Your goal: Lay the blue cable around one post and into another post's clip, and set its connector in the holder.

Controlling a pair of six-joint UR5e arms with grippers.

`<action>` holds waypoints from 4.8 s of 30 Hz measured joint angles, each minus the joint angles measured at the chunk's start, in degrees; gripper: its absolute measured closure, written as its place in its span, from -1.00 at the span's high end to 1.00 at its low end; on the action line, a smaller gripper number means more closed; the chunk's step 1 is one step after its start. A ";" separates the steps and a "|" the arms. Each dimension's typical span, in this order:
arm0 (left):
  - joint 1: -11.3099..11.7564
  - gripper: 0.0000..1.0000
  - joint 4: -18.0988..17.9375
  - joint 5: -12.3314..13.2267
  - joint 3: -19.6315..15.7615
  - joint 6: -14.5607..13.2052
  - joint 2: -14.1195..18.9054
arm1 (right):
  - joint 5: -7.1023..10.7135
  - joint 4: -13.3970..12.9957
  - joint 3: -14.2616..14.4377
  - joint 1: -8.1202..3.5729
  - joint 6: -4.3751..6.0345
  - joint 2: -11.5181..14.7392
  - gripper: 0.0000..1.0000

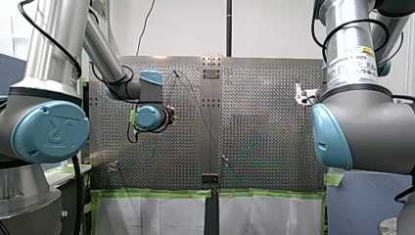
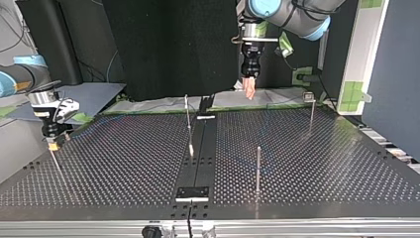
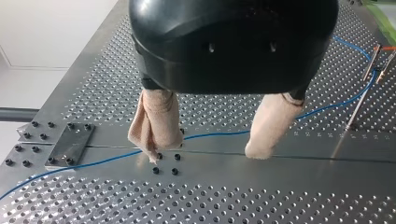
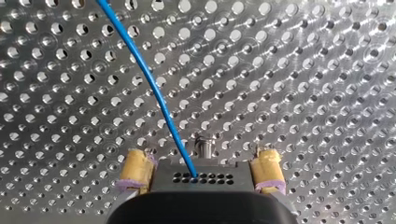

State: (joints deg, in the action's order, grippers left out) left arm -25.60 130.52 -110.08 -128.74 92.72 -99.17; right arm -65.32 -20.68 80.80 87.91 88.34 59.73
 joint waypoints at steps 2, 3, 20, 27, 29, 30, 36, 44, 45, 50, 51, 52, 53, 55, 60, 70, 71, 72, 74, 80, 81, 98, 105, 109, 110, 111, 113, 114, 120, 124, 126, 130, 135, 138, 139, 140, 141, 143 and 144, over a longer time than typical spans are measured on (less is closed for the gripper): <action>0.00 1.00 0.01 0.00 0.00 0.00 0.00 | 0.02 -0.02 0.00 0.01 -0.01 0.00 1.00; 0.00 1.00 0.01 0.00 0.00 0.00 0.00 | 0.04 -0.04 -0.01 0.01 -0.01 0.00 1.00; 0.00 1.00 0.01 0.00 0.00 0.01 0.00 | 1.33 -0.35 -0.03 0.17 -0.02 -0.01 1.00; 0.01 1.00 0.01 0.00 0.00 0.03 0.00 | 2.16 -0.39 0.00 0.25 -0.05 0.00 1.00; 0.01 1.00 0.01 0.00 0.00 0.03 0.00 | 2.52 -0.34 -0.02 0.26 -0.05 0.00 1.00; 0.01 1.00 0.01 0.00 0.00 0.03 0.00 | 2.82 -0.31 -0.04 0.26 -0.06 -0.01 1.00; 0.01 1.00 -0.02 0.00 0.00 0.06 0.00 | 3.54 -0.17 -0.01 0.33 -0.07 -0.02 1.00; 0.05 1.00 -0.05 0.00 0.00 0.16 0.00 | 3.61 -0.08 0.01 0.48 -0.07 -0.01 1.00; 0.07 1.00 -0.05 0.00 0.00 0.16 0.00 | 3.61 -0.07 0.01 0.52 -0.07 -0.01 1.00; 0.18 1.00 -0.10 0.09 0.00 0.17 0.00 | 3.61 -0.12 0.01 0.73 -0.05 0.00 1.00; 0.21 1.00 -0.11 0.11 0.00 0.17 0.00 | 3.61 -0.11 0.02 0.79 -0.05 0.00 1.00; 0.25 1.00 -0.13 0.14 0.00 0.18 0.00 | 3.61 -0.12 0.01 0.83 -0.06 0.00 1.00; 0.30 1.00 -0.14 0.15 0.00 0.19 0.00 | 3.61 -0.14 0.00 0.89 -0.06 0.00 1.00; 0.39 1.00 -0.15 0.16 0.00 0.19 0.00 | 3.62 -0.20 -0.02 1.00 -0.06 0.00 1.00; 0.47 1.00 -0.12 0.17 0.00 0.18 0.00 | 3.61 -0.17 0.01 1.26 -0.08 0.00 1.00; 0.51 1.00 -0.10 0.18 0.00 0.21 0.00 | 3.66 0.45 0.02 1.75 -0.44 0.00 1.00; 0.52 1.00 -0.09 0.18 0.00 0.22 0.00 | 3.65 0.62 0.03 1.78 -0.62 0.00 1.00; 0.52 1.00 -0.09 0.18 0.00 0.23 0.00 | 3.63 0.84 0.04 1.83 -0.88 0.00 1.00; 0.52 1.00 -0.08 0.18 0.00 0.25 0.00 | 3.60 1.18 0.04 1.89 -1.24 -0.01 1.00; 0.53 1.00 -0.04 0.18 0.00 0.33 0.00 | 3.23 2.88 0.01 2.02 -3.03 -0.01 1.00; 0.52 1.00 -0.03 0.18 0.00 0.36 0.00 | 3.11 3.30 0.01 2.05 -3.50 -0.01 1.00; 0.52 1.00 0.01 0.18 -0.01 0.53 0.00 | 2.28 5.37 -0.01 2.68 -6.08 0.05 1.00; 0.53 1.00 -0.02 0.18 0.00 0.53 0.00 | 1.76 6.68 0.17 2.73 -7.44 0.57 1.00; 0.55 1.00 -0.06 0.18 0.00 0.53 0.00 | 1.37 6.90 0.65 2.70 -7.67 1.44 1.00; 0.57 1.00 -0.07 0.18 0.00 0.53 0.00 | 1.27 6.88 0.78 2.70 -7.68 1.66 1.00; 0.59 1.00 -0.07 0.18 0.00 0.53 0.00 | 1.16 6.87 0.94 2.71 -7.70 1.92 1.00; 0.64 1.00 -0.07 0.18 -0.01 0.53 0.00 | 1.07 6.82 1.17 2.71 -7.71 2.19 1.00; 0.66 1.00 -0.07 0.18 -0.01 0.55 0.00 | 1.03 6.78 1.33 2.71 -7.72 2.30 1.00; 0.83 1.00 -0.15 0.39 -0.01 0.77 0.00 | 0.90 6.53 2.07 2.68 -7.84 2.68 1.00; 0.95 1.00 -0.13 0.84 -0.01 0.89 0.00 | 0.84 6.29 2.87 2.55 -7.96 3.21 1.00; 0.98 1.00 -0.10 0.91 -0.01 0.93 0.00 | 0.82 6.03 3.42 2.49 -7.97 3.73 1.00; 1.02 1.00 -0.09 0.96 -0.01 0.98 0.00 | 0.73 5.13 4.72 2.51 -7.71 5.10 1.00; 1.00 1.00 -0.14 0.97 -0.01 1.49 0.00 | 0.58 3.72 7.07 3.08 -7.45 6.85 1.00; 0.94 1.00 -0.16 1.00 -0.02 2.27 0.00 | 1.18 2.41 8.73 3.71 -7.25 7.92 1.00; 0.90 1.00 -0.16 1.05 -0.04 2.59 0.00 | 1.49 1.99 9.20 3.95 -7.11 8.26 1.00; 0.87 1.00 -0.16 1.10 -0.04 2.80 0.00 | 1.82 1.58 9.63 4.23 -6.96 8.61 1.00; 0.83 1.00 -0.16 1.14 -0.07 3.03 0.00 | 2.18 1.02 10.22 4.68 -6.70 9.04 1.00; 0.71 1.00 -0.16 1.19 -0.27 3.70 0.00 | 2.32 0.16 11.11 5.45 -6.16 9.51 1.00; 0.65 1.00 -0.18 1.20 -0.41 4.01 0.00 | 2.11 -0.47 11.74 6.03 -5.78 9.69 1.00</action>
State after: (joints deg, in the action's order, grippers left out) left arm -24.96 130.34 -108.88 -129.15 96.73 -99.17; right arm -63.21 -21.14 92.54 93.95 82.56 69.42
